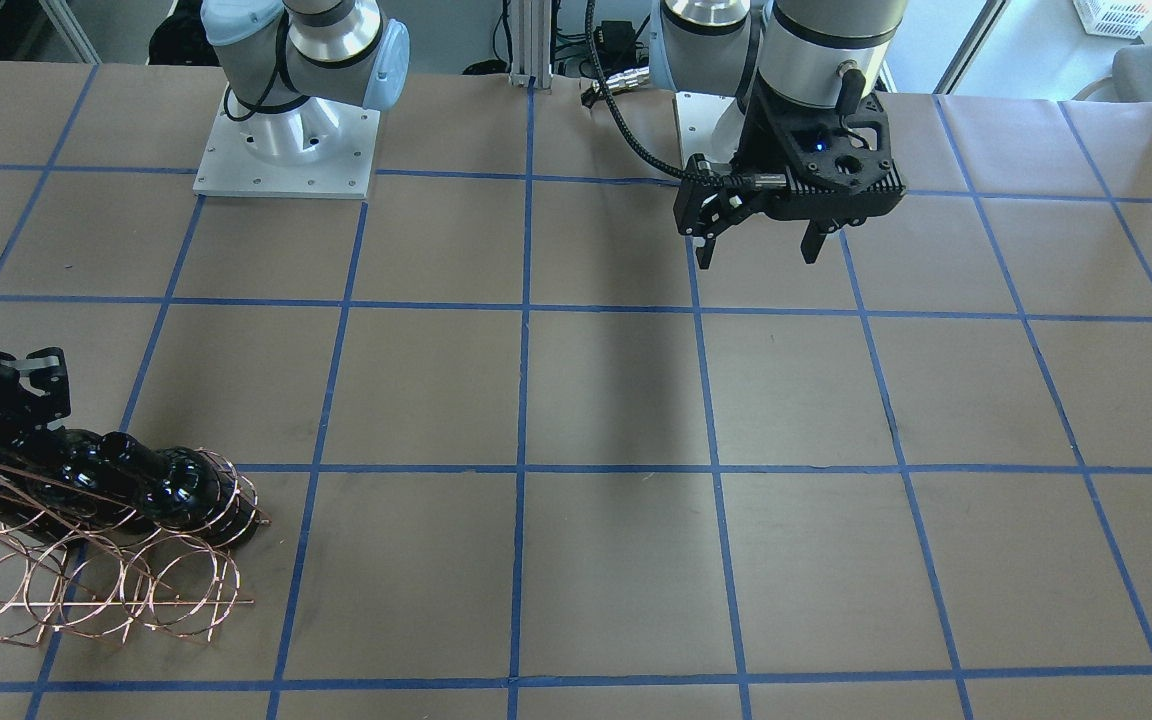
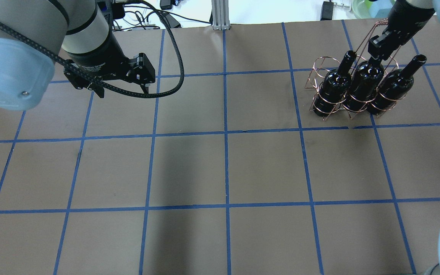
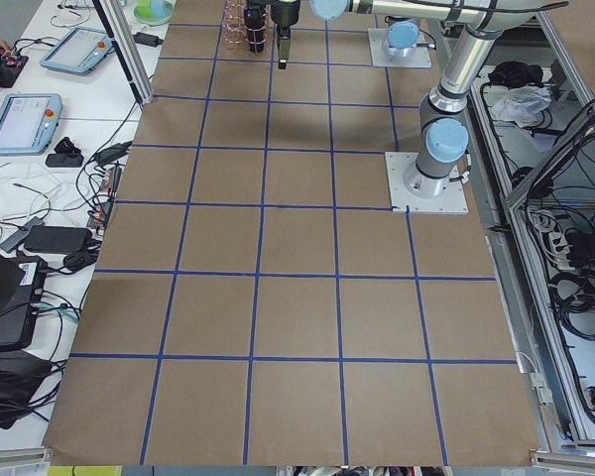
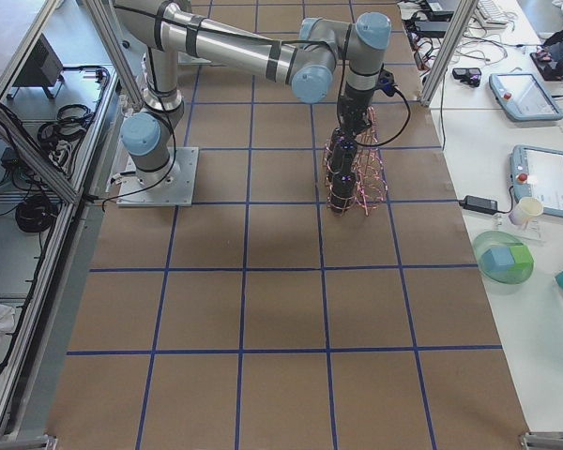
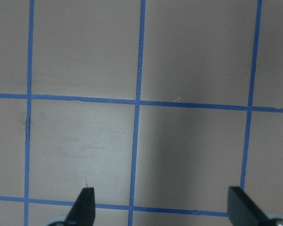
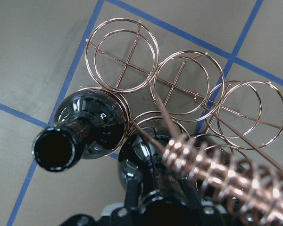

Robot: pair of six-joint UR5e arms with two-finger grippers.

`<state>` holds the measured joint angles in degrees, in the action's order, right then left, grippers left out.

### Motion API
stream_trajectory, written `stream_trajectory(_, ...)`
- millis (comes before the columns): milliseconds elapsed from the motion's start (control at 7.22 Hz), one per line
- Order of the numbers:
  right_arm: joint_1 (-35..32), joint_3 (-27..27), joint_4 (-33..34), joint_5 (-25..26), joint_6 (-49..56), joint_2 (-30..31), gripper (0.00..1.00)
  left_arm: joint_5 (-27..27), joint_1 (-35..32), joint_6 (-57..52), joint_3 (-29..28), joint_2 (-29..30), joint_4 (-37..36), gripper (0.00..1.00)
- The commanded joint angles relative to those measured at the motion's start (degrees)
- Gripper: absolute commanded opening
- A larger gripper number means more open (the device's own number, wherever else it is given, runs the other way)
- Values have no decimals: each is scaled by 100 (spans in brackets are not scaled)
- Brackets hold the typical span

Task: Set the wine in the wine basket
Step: 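Open the right gripper and release the bottle in the rack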

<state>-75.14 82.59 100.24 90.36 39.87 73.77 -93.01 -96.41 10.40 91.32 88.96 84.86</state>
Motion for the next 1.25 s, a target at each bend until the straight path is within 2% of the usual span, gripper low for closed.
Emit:
stream_trajectory(0, 0, 134, 119, 8, 3, -3, 0, 46, -9, -3, -104, -141, -40, 100)
stream_trajectory(277, 0, 143, 119, 105, -6, -12, 0, 63, 208, -46, -185, -239, 12, 100)
stream_trajectory(415, 0, 143, 119, 113, -15, -12, 27, 282, 506, -212, -185, -213, 39, 100)
stream_trajectory(554, 0, 143, 119, 122, -15, -12, 45, 293, 561, -483, -185, -195, 222, 100)
stream_trajectory(692, 0, 143, 93, 131, -23, 31, 54, 328, 535, -486, -167, -117, 259, 100)
stream_trajectory(831, 0, 143, 75, 131, -23, 75, 67, 363, 544, -495, -202, -151, 215, 100)
stream_trajectory(969, 0, 135, 49, 140, -32, 145, 79, 859, 500, -495, -272, -90, 224, 100)
stream_trajectory(1108, 0, 135, 5, 218, -137, 425, 90, 890, 578, -503, -221, -124, 285, 100)
